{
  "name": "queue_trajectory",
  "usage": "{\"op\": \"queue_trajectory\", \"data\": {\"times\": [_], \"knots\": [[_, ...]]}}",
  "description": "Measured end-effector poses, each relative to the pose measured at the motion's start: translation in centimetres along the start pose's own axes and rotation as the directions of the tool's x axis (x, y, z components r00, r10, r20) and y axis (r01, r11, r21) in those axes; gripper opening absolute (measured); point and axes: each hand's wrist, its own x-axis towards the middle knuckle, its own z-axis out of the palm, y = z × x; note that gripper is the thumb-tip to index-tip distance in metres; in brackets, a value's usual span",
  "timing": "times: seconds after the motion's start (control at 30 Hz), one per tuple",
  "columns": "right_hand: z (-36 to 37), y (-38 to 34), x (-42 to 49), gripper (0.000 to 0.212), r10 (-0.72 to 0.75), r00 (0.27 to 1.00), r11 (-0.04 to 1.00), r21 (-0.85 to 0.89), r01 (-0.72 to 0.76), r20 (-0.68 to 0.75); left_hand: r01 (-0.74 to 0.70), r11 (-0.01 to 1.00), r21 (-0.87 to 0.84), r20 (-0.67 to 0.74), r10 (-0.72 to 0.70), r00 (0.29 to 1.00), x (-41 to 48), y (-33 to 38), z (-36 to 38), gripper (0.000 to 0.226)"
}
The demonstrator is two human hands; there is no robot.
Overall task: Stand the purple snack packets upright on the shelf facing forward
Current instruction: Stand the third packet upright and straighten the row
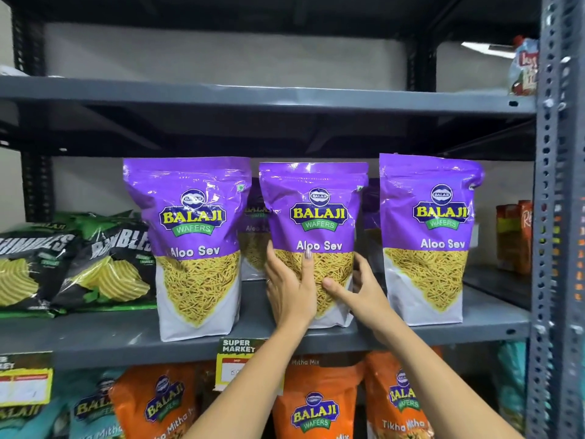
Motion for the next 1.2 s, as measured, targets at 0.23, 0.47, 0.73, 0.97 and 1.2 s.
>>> {"op": "queue_trajectory", "data": {"times": [0.23, 0.47, 0.73, 0.97, 1.2], "knots": [[2.1, -2.3, -3.6, 0.091, -0.370, 0.825, 0.922, -0.278, 0.269, -0.428, -0.251, 0.968, 0.003, -0.119, 0.249, 0.961, -2.3, 0.7, -5.1, 0.065], [11.4, -6.4, -5.9, 0.046, -0.538, 0.843, 0.817, -0.250, 0.520, -0.007, -0.238, 0.969, 0.063, -0.459, 0.240, 0.855, 1.9, -3.0, -15.2, 0.064], [16.9, -6.2, -2.2, 0.104, -0.056, 0.963, 0.997, -0.032, 0.067, 0.264, 0.206, 0.972, -0.108, -0.146, -0.221, 0.964, 5.9, -5.9, -15.9, 0.107], [16.5, -5.1, -2.1, 0.103, -0.027, 0.982, 0.999, -0.021, 0.031, 0.186, 0.207, 0.978, 0.030, -0.165, -0.200, 0.966, 5.5, -6.0, -14.5, 0.078], [14.6, -7.8, -3.6, 0.108, -0.106, 0.993, 0.978, -0.175, 0.115, 0.056, 0.111, 0.977, 0.183, -0.312, -0.050, 0.949, 5.4, -5.4, -15.0, 0.090]]}}
